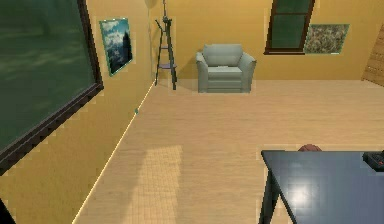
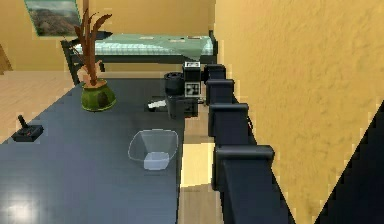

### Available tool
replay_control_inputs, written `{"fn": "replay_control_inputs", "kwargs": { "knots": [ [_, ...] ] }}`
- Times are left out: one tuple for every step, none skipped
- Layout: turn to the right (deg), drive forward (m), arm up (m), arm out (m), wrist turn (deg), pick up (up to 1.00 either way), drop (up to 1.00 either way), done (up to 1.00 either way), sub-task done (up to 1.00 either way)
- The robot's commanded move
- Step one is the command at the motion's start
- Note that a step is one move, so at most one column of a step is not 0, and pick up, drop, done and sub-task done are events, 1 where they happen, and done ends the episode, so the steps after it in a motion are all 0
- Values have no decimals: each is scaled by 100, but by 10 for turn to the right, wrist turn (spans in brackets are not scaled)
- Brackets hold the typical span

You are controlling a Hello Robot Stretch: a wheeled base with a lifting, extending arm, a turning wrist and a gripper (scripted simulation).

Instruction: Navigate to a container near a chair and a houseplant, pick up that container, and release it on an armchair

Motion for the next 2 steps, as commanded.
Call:
{"fn": "replay_control_inputs", "kwargs": {
  "knots": [
    [0,0,-24,0,0,0,0,0,0],
    [0,0,0,0,0,100,0,0,0]
  ]
}}
